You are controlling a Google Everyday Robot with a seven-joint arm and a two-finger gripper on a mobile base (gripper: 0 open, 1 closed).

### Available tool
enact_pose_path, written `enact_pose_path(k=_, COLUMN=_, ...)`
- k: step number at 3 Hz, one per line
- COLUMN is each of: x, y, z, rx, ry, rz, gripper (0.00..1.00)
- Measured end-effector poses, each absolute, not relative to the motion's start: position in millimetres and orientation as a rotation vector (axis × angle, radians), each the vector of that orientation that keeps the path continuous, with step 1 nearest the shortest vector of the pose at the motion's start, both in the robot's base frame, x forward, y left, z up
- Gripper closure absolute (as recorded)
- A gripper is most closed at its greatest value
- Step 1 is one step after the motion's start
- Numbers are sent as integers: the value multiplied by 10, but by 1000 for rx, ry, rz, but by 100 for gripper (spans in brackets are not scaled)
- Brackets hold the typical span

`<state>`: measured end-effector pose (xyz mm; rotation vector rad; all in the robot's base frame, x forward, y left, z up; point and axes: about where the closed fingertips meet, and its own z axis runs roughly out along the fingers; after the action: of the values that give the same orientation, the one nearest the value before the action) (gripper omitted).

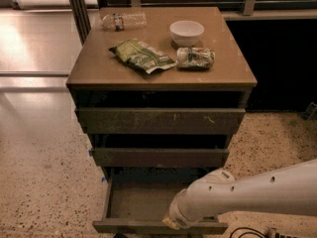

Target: Close bottom drawer

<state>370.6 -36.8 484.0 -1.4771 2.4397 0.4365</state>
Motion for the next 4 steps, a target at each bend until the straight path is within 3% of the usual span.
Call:
enact_pose_path(k=2, x=3329, y=-161, z=3594, rx=-1421, ry=2547, rz=594, gripper=100)
enact_pose_path(k=4, x=3294, y=-25, z=3474, rx=-1384, ry=2532, rz=652, gripper=100)
